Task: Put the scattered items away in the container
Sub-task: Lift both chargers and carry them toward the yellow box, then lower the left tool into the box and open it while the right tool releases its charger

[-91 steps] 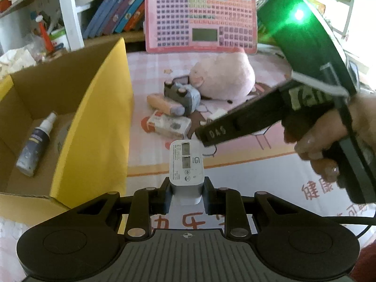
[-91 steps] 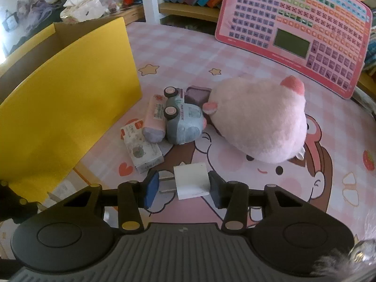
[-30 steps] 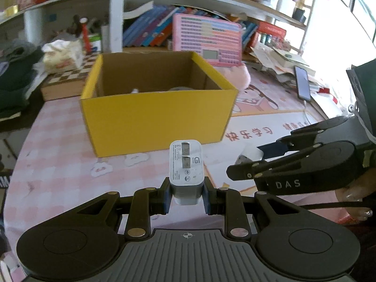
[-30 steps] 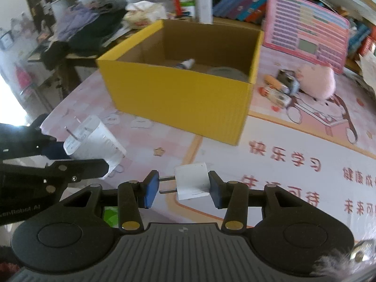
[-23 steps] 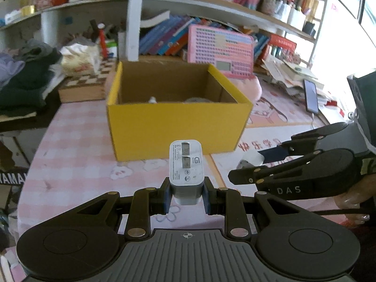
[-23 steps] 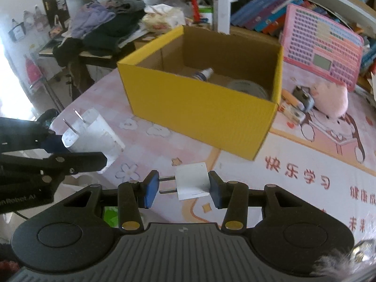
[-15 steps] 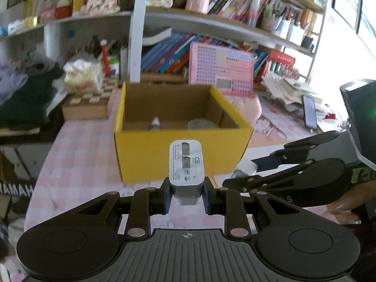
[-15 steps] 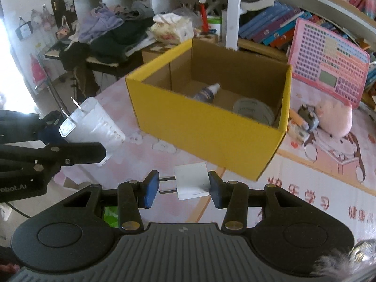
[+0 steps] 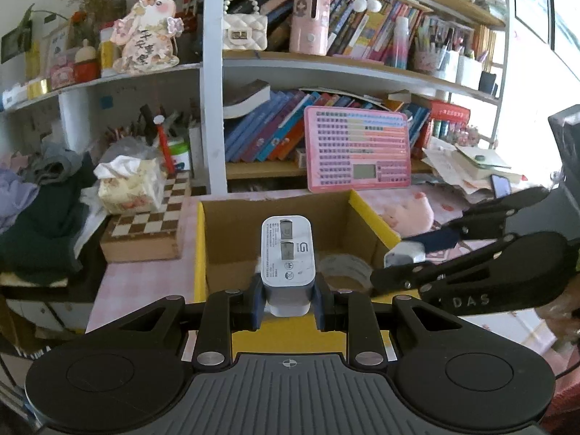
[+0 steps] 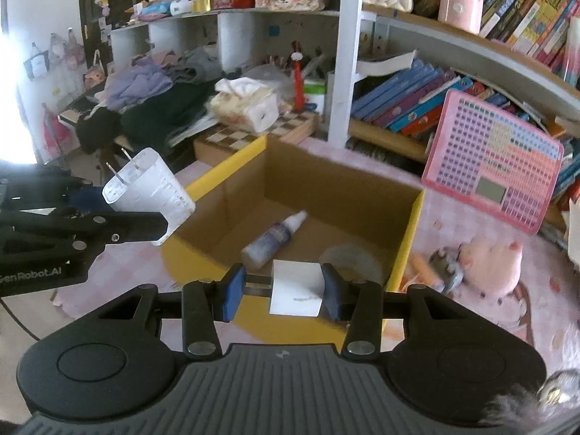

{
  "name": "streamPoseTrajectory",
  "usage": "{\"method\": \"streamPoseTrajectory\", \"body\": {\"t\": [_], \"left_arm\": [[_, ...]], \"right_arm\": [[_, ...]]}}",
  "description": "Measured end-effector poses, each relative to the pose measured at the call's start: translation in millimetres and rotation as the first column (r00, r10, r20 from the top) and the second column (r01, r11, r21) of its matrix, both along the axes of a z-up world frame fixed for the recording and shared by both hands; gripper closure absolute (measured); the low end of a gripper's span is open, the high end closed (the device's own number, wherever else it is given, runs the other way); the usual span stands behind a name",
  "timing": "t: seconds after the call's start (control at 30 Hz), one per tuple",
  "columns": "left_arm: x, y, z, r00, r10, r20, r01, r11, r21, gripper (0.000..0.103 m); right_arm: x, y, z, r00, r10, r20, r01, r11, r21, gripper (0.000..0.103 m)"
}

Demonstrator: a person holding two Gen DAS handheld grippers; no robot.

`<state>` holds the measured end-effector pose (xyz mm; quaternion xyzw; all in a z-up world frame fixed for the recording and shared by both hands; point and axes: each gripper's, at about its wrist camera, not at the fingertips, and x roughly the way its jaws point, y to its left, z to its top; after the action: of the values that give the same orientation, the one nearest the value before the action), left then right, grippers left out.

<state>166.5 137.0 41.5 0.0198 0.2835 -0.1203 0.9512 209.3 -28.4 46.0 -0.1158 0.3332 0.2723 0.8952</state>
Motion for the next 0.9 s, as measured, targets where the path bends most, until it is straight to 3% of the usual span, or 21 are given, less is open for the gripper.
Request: {"method": "streamPoseTrajectory", "body": {"t": [0.27,0.43,0.7,0.9], "left_arm": [[61,-25,-25,0.992,-0.077,-0.101,0.085,0.993,0.077,0.078],[89,-43,-42,0.982,-0.085,-0.168,0.107,0.986,0.128,0.078],[115,-58,-63,0.953,-0.097,-0.286,0.142,0.980,0.142,0.078],[131,-65,-77,0.926,-0.096,-0.364,0.156,0.978,0.140,0.078]], "right_arm": [[74,10,-10,0.999,0.005,-0.032,-0.006,1.000,-0.025,0.060],[122,14,-23,0.993,-0.023,-0.113,0.021,1.000,-0.014,0.060],[169,34,-49,0.977,-0.021,-0.211,0.008,0.998,-0.065,0.060],[197,50,-77,0.940,-0.045,-0.339,0.011,0.995,-0.099,0.061]]}}
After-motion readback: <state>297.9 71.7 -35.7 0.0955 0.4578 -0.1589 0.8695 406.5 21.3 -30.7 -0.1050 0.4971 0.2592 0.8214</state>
